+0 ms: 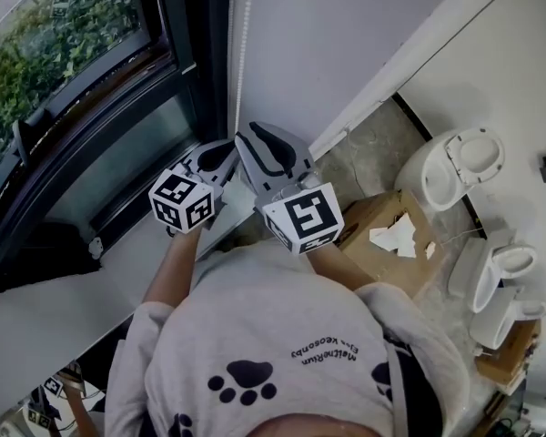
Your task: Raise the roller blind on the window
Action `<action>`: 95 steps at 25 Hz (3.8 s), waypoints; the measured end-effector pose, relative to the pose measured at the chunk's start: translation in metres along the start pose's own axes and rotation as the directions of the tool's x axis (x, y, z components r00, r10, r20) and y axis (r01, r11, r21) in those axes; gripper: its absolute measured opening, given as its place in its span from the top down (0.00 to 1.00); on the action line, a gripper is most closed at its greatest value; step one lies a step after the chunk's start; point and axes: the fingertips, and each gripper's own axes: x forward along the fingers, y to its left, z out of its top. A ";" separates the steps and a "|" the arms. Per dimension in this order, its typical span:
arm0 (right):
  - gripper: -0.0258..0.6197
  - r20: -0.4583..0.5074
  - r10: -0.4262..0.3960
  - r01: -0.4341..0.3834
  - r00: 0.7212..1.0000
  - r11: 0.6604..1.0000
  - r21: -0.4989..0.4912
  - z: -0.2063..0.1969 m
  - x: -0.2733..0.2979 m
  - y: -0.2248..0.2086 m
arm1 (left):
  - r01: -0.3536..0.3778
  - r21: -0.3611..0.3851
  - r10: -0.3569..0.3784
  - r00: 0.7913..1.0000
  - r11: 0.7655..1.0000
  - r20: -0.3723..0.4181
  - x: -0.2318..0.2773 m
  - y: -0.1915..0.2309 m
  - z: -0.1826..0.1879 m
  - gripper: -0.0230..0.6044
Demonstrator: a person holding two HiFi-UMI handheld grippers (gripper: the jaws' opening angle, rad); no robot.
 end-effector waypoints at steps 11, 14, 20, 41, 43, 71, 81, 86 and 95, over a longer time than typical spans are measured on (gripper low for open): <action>0.93 0.126 0.042 -0.037 0.991 0.998 -0.047 0.083 0.032 -0.008 | -0.015 0.005 0.015 1.000 1.000 0.013 -0.004 0.002 0.001 0.95; 0.94 0.131 0.043 -0.043 0.990 0.999 0.002 0.079 0.034 -0.008 | -0.018 0.010 0.018 1.000 1.000 0.005 -0.006 0.005 -0.002 0.95; 0.95 0.026 0.046 -0.046 0.999 0.999 0.014 0.028 0.039 -0.002 | -0.046 -0.002 0.046 0.995 0.999 -0.084 -0.010 0.014 -0.051 0.95; 0.95 -0.123 0.016 -0.011 0.992 0.999 0.040 -0.064 0.041 0.000 | -0.133 -0.004 0.132 0.986 0.991 -0.099 -0.030 0.024 -0.093 0.67; 0.95 -0.115 0.012 -0.008 0.993 0.999 0.034 -0.063 0.041 0.000 | -0.148 0.013 0.148 0.989 0.989 -0.018 -0.037 0.023 -0.062 0.67; 0.95 0.128 -0.253 0.257 0.959 0.966 -0.014 0.013 -0.050 -0.024 | -0.485 0.200 0.421 0.859 0.851 0.292 -0.082 -0.031 0.087 0.95; 0.95 0.114 -0.219 0.223 0.969 0.974 -0.024 -0.001 -0.051 -0.031 | -0.551 0.193 0.488 0.822 0.812 0.294 -0.087 -0.034 0.081 0.95; 0.95 0.132 -0.200 0.207 0.971 0.978 -0.037 -0.002 -0.056 -0.031 | -0.564 0.196 0.501 0.814 0.802 0.293 -0.084 -0.039 0.076 0.95; 0.95 0.130 -0.150 0.159 0.980 0.985 -0.064 -0.007 -0.060 -0.028 | -0.551 0.182 0.487 0.820 0.815 0.300 -0.072 -0.052 0.066 0.95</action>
